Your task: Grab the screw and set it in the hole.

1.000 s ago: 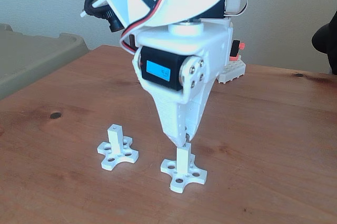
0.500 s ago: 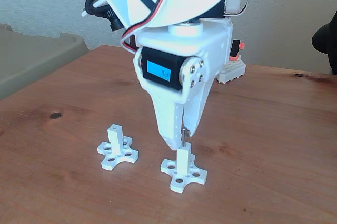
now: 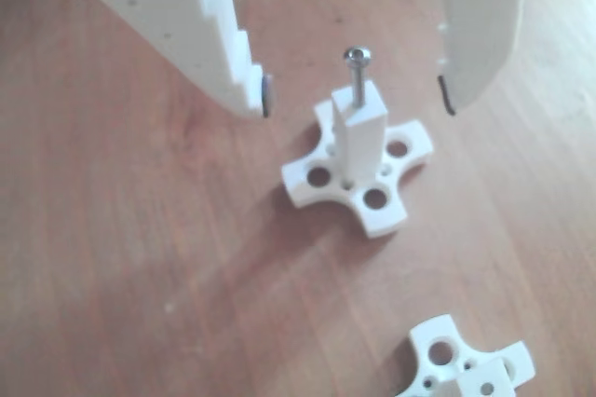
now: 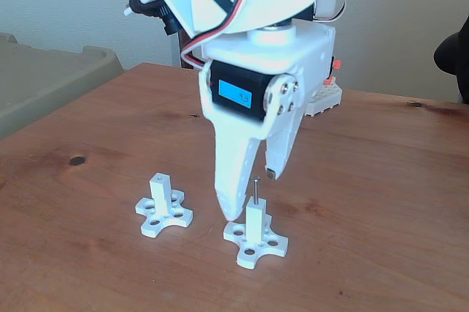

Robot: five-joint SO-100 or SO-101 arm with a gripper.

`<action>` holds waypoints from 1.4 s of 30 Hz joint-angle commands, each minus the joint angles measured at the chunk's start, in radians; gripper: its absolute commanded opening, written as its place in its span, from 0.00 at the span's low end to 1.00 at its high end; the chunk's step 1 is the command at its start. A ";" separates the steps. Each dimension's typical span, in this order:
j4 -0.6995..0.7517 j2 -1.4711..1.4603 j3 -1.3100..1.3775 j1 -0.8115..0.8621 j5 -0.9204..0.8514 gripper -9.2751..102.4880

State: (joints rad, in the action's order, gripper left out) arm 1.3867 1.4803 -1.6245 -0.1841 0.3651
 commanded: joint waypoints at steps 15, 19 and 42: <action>0.106 0.195 0.067 0.012 0.023 0.46; 0.117 0.279 0.049 0.032 0.014 0.47; 0.054 0.969 -0.503 0.156 -0.112 0.04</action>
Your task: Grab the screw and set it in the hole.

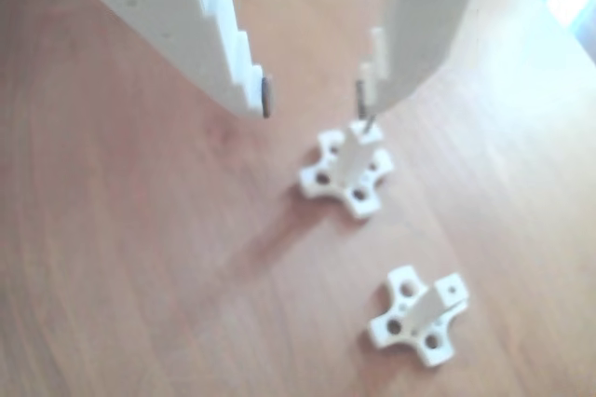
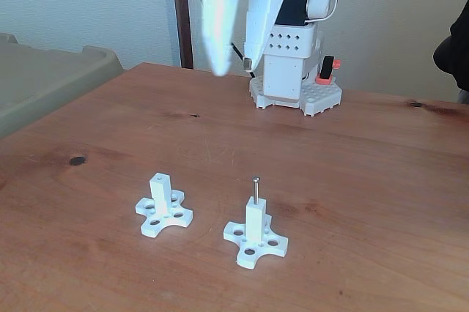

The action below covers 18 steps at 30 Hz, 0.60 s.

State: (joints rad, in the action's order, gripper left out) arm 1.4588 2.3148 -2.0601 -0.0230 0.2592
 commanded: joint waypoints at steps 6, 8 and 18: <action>-0.091 0.368 -0.330 0.008 -0.021 0.04; -0.115 0.445 -0.419 0.015 -0.026 0.04; -0.265 0.710 -0.747 0.031 -0.046 0.04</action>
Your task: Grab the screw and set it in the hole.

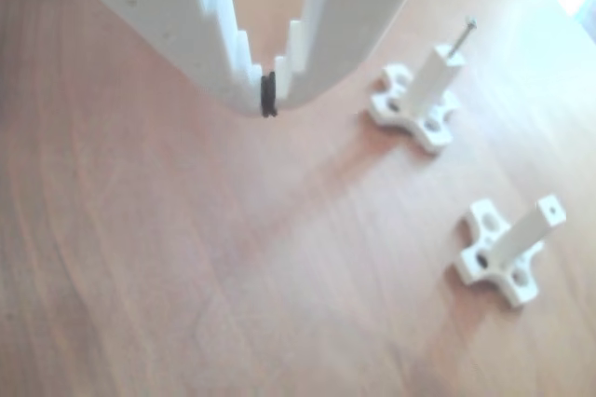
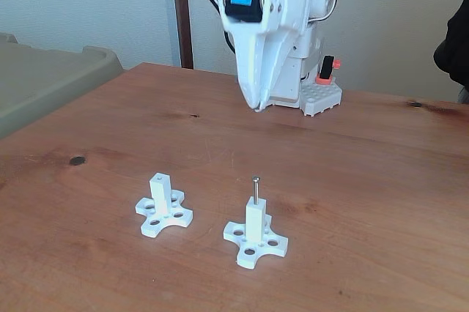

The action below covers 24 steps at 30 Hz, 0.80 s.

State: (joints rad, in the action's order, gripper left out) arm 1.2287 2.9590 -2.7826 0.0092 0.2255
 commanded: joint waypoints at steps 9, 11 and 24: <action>-0.031 0.279 -0.178 0.021 -0.146 0.04; 0.008 0.337 -0.187 0.023 -0.163 0.04; 0.089 0.508 -0.216 0.032 -0.227 0.04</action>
